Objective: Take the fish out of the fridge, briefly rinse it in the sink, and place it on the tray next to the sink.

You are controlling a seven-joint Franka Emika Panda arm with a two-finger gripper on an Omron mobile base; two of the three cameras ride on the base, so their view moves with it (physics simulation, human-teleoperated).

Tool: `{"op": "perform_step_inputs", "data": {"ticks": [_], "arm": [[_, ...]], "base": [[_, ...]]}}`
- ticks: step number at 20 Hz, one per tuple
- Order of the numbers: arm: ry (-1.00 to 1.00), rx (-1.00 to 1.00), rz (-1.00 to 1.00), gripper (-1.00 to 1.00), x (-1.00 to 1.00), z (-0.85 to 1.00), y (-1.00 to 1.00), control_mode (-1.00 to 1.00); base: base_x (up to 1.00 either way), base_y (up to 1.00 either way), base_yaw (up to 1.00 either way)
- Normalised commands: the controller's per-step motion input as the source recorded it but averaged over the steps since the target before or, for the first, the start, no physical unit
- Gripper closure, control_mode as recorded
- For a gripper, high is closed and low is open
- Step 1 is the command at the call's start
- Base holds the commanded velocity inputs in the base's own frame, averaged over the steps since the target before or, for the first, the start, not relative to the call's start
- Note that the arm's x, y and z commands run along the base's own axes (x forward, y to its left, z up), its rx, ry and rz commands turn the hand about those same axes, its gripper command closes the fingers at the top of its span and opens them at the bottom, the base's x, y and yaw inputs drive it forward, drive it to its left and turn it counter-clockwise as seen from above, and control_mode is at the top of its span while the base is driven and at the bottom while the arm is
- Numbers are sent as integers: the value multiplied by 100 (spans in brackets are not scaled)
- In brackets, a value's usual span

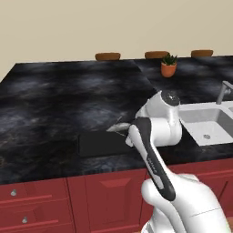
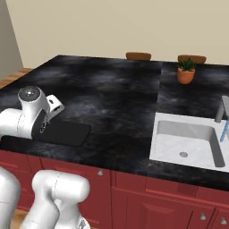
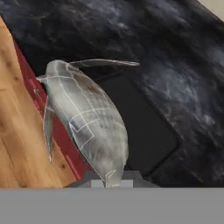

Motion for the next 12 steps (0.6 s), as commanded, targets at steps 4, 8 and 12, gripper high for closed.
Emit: {"op": "perform_step_inputs", "data": {"ticks": [4,8,12], "arm": [[66,-22,-19,100,100,-49,58,-100],[53,-10,-11,100,100,-59,2,-100],[24,2,-10,100,100,-49,0,-100]], "base": [[0,0,0],[0,0,0],[0,0,0]]}}
